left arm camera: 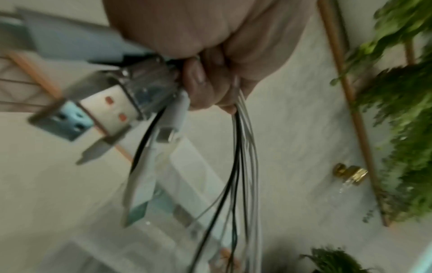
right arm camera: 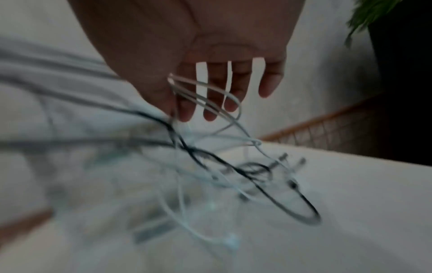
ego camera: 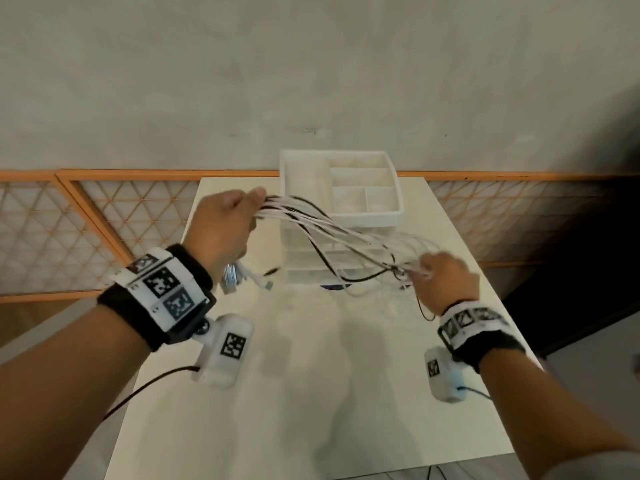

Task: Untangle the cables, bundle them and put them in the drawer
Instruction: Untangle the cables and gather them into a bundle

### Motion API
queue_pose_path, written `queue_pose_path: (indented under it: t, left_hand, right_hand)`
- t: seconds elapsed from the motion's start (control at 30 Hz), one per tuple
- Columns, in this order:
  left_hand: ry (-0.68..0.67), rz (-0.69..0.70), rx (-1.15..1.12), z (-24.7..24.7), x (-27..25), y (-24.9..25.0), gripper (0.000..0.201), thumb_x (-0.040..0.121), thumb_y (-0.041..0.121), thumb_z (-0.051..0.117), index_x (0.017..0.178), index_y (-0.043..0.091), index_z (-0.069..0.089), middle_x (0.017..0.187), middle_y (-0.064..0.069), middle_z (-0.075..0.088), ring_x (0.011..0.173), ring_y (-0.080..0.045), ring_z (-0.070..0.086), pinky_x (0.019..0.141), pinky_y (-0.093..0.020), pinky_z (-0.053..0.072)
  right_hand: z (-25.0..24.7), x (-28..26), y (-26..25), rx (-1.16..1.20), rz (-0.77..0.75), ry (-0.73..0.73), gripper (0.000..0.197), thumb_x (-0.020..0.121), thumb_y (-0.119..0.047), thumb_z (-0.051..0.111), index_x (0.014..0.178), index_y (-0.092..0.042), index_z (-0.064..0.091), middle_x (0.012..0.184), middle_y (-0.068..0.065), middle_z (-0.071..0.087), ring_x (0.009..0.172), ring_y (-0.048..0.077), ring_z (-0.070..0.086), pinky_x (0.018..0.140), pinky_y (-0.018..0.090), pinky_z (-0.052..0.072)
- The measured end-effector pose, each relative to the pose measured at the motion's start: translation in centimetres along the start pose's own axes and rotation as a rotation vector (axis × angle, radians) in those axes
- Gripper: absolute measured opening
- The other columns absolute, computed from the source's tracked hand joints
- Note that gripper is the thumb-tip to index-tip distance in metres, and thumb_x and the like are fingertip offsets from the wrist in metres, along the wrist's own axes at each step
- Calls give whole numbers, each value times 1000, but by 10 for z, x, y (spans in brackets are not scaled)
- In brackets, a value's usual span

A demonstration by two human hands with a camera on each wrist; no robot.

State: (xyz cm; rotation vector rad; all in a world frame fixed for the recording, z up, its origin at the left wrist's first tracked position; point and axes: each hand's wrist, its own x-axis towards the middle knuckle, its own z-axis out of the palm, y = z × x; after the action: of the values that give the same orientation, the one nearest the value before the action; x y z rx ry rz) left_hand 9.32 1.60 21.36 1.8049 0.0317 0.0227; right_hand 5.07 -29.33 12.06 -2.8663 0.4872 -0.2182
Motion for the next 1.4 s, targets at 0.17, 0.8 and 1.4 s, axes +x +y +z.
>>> queue_pose_path:
  t: [0.17,0.8,1.4]
  left_hand:
    - [-97,15,-137,15,-8,17,46,95,38,60,61,17,37,47,7,28,41,-14,16,44,-24,15]
    - [-99,-82,-445,-14,7,25,39,90,28,67,61,24,41,46,8,18,39,-11,10,40,-20,11]
    - [-114,79,-438,-5,-1,53,25,93,29,65,92,4,63,51,4,17,36,-10,15,39,-18,18]
  right_hand:
    - [41,-16,-9,155,166,-346,31,97,-39,48,88,-15,65,101,17,70,98,36,64,79,36,50]
    - [51,-13,38,178,285,-221,27,97,-37,50,109,-24,70,121,15,67,110,36,61,93,38,49]
    - [60,-50,-44,296,-73,-559,50,79,-67,50,112,-31,60,116,-2,66,109,25,62,97,43,48]
